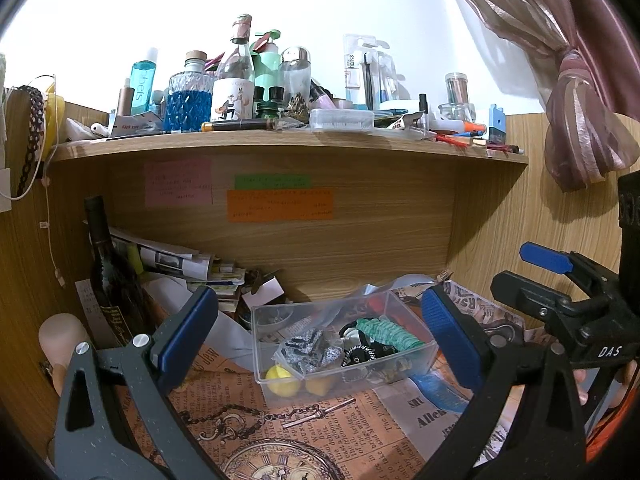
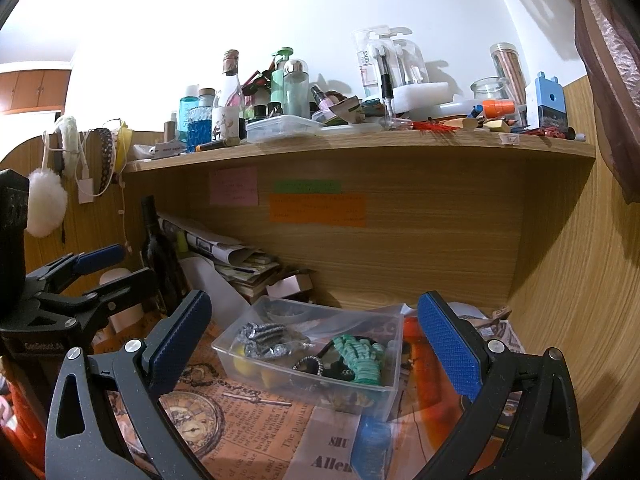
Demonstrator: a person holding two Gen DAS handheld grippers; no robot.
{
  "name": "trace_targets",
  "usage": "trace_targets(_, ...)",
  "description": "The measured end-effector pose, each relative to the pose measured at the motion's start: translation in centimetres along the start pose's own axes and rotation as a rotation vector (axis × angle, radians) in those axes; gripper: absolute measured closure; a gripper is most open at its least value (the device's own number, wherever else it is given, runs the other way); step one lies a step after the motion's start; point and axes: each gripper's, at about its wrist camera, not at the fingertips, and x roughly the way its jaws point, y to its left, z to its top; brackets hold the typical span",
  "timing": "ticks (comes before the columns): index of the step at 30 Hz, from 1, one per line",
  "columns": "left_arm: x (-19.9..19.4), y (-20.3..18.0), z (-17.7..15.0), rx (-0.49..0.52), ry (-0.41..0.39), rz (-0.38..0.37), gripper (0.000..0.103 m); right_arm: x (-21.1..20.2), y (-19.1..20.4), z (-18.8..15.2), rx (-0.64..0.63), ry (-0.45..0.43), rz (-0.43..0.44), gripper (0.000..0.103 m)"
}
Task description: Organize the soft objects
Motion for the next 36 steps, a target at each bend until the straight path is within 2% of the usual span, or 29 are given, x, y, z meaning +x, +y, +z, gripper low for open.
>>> trace_targets(36, 0.35, 0.51, -0.29, -0.004, 0.008, -0.026, 0.000, 0.40, 0.43, 0.00, 0.005, 0.007, -0.006, 0.000)
